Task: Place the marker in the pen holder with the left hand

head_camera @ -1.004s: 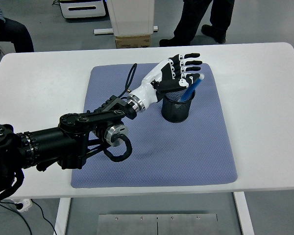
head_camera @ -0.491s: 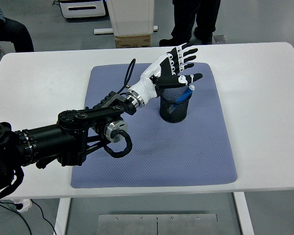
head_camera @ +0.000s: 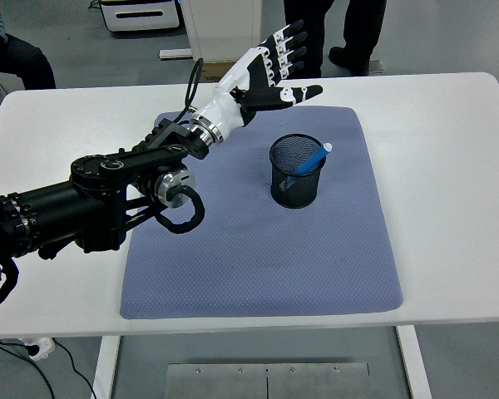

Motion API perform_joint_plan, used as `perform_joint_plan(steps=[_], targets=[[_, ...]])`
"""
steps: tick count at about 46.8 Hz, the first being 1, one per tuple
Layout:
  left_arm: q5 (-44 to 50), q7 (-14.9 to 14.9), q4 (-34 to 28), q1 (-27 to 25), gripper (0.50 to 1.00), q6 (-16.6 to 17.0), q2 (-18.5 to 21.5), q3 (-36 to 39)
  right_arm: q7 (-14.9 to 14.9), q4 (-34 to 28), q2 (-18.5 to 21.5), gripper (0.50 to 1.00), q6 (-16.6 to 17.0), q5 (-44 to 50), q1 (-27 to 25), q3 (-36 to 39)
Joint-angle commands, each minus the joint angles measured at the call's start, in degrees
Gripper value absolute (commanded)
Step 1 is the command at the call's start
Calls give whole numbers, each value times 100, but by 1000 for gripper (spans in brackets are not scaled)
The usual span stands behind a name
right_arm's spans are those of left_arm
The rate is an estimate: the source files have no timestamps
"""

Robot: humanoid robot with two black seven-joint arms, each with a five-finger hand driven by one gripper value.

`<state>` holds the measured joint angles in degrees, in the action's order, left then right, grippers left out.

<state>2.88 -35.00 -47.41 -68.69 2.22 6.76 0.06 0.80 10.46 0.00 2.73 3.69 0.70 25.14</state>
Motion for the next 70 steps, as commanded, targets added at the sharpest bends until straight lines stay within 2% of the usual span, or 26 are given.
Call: perform_joint_plan(steps=[1,12,21,30,35,42,49,58,61,70], targets=[[-208,107,215,58,982,-2,36,3,-1,0,0,1000,-1,0,0,0],[-859,212,435,84,982,-19,203,12,-1,0,0,1000,-1,0,0,0],[-1702,511,716,75,982,-63,361,108,-1,0,0,1000,-1,0,0,0],[-2379,529,1287,67,982,-90,475,433,-1,0,0,1000,-1,0,0,0],[-2476,529,1621,93,982,-160,634,688,-1,0,0,1000,-1,0,0,0],[-2494,520,1946,198,982,-362,660,733,-1,0,0,1000,-1,0,0,0],[-2073,389,2043,321,985,-643,757,557,-1,0,0,1000,-1,0,0,0],[-878,248,2043,778,997,-670,775,179,-1,0,0,1000,-1,0,0,0],[-509,204,2052,919,1000,-679,783,-40,-1,0,0,1000,-1,0,0,0],[133,186,2043,1261,1000,-977,888,-980,-1,8,0,1000,-1,0,0,0]])
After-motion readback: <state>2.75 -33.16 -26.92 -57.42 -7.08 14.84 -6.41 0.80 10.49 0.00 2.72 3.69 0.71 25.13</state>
